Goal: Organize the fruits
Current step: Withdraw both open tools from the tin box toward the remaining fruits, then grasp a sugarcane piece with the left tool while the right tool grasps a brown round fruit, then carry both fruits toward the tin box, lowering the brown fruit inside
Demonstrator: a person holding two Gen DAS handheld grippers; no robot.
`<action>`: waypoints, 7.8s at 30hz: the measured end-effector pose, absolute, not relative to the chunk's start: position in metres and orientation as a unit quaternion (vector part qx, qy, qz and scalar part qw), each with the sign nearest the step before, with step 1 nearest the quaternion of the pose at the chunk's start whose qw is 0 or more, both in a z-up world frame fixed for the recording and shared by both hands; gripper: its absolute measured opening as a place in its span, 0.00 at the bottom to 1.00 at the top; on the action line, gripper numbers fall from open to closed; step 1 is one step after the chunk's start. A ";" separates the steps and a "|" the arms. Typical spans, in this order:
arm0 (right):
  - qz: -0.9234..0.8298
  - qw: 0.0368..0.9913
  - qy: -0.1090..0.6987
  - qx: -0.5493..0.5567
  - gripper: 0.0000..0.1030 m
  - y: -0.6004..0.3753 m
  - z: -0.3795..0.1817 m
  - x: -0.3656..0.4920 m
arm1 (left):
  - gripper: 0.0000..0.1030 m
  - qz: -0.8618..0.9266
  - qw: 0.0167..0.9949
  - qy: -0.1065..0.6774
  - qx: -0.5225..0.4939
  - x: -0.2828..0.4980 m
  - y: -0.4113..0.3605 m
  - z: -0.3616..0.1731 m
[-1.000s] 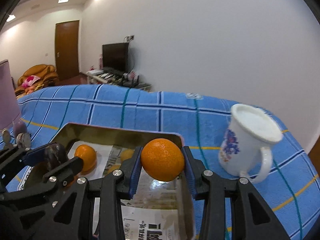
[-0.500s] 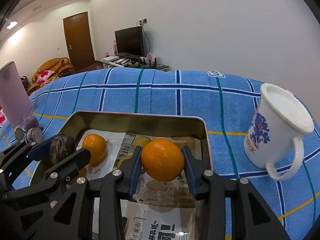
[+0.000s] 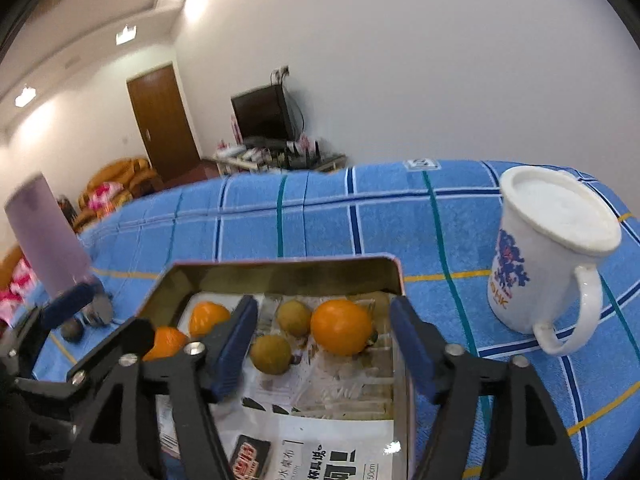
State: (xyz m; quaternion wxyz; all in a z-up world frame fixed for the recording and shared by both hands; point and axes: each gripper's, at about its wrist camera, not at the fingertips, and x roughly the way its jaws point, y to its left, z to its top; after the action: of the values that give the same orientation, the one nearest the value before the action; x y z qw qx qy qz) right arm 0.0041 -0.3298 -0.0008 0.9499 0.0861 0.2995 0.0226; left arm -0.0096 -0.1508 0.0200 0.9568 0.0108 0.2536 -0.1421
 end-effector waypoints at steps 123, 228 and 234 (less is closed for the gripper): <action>0.199 0.882 0.425 -0.039 0.41 0.016 -0.043 0.036 | 0.97 0.063 0.940 0.334 -0.045 0.029 0.174 -0.012; 0.013 0.970 0.236 -0.062 0.41 -0.132 0.008 -0.054 | 0.46 -0.035 0.954 0.294 0.056 -0.021 -0.009 -0.004; 0.001 0.969 0.238 -0.060 0.41 -0.146 0.008 -0.053 | 0.46 -0.044 0.953 0.293 0.061 -0.021 -0.023 -0.004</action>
State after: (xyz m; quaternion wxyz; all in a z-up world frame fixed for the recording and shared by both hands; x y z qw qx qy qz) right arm -0.0534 -0.1457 0.0077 0.9693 -0.0601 0.2383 0.0010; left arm -0.0213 -0.0235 -0.0039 0.9532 0.0606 0.2929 -0.0442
